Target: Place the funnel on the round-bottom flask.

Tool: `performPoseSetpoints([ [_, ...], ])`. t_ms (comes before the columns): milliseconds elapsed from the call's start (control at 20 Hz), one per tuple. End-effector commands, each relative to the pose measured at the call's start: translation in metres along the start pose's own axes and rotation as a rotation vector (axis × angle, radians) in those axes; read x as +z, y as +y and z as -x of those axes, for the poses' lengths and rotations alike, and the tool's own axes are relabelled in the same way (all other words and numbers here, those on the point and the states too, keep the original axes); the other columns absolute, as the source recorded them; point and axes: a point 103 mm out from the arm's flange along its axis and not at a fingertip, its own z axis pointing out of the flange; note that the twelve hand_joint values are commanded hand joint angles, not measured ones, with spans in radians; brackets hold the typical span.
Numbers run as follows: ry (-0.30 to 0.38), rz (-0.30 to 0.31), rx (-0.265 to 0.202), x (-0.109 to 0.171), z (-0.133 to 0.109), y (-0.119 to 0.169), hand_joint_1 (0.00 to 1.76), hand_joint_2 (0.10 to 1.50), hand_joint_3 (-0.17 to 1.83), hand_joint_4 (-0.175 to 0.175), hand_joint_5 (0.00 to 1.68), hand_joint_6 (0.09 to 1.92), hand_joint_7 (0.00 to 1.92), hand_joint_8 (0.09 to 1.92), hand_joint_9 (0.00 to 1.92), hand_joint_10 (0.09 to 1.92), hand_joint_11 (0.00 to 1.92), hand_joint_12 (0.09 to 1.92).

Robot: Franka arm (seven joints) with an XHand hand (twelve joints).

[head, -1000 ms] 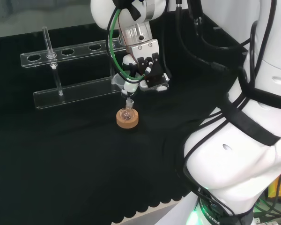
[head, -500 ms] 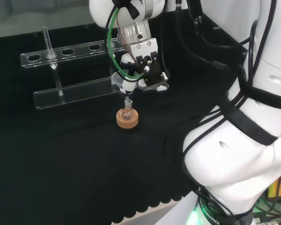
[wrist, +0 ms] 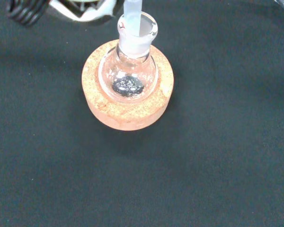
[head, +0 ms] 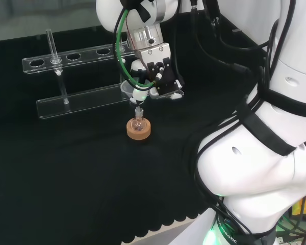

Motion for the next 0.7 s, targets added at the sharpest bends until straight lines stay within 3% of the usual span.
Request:
performPoseSetpoints([
  [50,0.0,-0.009,-0.004,0.004,-0.0026,0.0027,0.91,0.81,0.74,-0.022,0.61,0.83,0.44,0.66,0.9,0.46,0.55,1.31],
  [700,0.0,-0.011,-0.015,0.0064,-0.0043,0.0016,0.9,0.81,0.74,-0.022,0.61,0.83,0.43,0.67,0.9,0.46,0.55,1.31],
])
